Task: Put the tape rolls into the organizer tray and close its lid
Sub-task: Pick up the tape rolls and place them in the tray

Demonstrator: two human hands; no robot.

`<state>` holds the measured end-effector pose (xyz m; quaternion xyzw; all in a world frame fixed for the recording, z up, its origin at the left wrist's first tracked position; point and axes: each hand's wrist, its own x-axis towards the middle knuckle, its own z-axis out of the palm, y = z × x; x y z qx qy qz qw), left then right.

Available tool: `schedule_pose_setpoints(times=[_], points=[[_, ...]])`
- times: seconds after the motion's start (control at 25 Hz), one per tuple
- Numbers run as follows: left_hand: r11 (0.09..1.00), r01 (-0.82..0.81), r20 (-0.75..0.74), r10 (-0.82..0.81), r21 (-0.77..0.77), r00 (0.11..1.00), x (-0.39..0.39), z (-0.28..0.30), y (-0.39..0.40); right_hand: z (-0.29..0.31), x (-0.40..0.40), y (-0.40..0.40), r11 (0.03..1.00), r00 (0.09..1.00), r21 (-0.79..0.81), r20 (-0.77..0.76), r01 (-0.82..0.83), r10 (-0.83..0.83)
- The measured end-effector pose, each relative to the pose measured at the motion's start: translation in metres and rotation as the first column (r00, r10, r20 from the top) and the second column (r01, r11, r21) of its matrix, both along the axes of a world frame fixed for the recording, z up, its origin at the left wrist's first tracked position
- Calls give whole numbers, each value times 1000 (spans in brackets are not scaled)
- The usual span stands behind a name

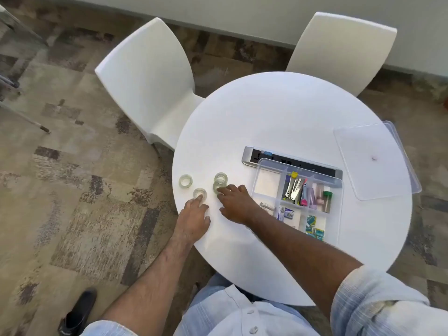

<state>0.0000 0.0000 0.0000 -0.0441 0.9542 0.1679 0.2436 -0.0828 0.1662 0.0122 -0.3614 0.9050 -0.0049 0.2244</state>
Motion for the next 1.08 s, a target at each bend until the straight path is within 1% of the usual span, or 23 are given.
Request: schedule_pose_setpoints(times=[0.04, 0.08, 0.2, 0.32, 0.44, 0.52, 0.6, 0.72, 0.8, 0.88, 1.0, 1.08], points=[[1000, 8, 18, -8, -9, 1000, -2, -1, 1, -1, -1, -5, 1000, 1000, 29, -4, -1, 1], [1000, -15, 30, 16, -8, 999, -3, 0, 1, 0, -1, -8, 999, 1000, 41, -23, 16, -15], [1000, -7, 50, 9, -25, 999, -7, -3, 0, -2, 0, -15, 998, 999, 62, -41, 18, -15], [1000, -2, 21, 2, -17, 1000, -5, -3, -4, -4, 2, -17, 998, 998, 37, -52, 41, -39], [996, 58, -22, -60, -72, 998, 0, -6, -4, -5, 3, -20, 996, 997, 48, -34, 72, -70], [990, 92, -24, -95, -110, 995, 3, -9, -3, -8, 6, -20, 993, 995, 68, -27, 95, -93], [988, 94, -16, -96, -121, 995, 5, -10, -1, -10, 9, -18, 991, 994, 76, -26, 111, -110], [991, 72, -24, -75, -112, 997, 6, -6, 6, -9, 12, -10, 995, 994, 24, -56, 96, -94], [995, 48, -59, -54, -86, 997, 2, 0, 12, -3, 11, -2, 993, 990, -27, -75, 114, -115], [998, 41, -104, -46, -47, 993, -4, 5, 21, 4, 9, 13, 977, 977, -103, -93, 185, -194], [997, 75, -185, -74, 0, 980, -19, 13, 42, 17, 3, 48, 922, 928, -238, -140, 305, -344], [991, 133, -227, -123, 29, 966, -30, 18, 61, 23, 0, 75, 892, 898, -264, -150, 367, -414]])
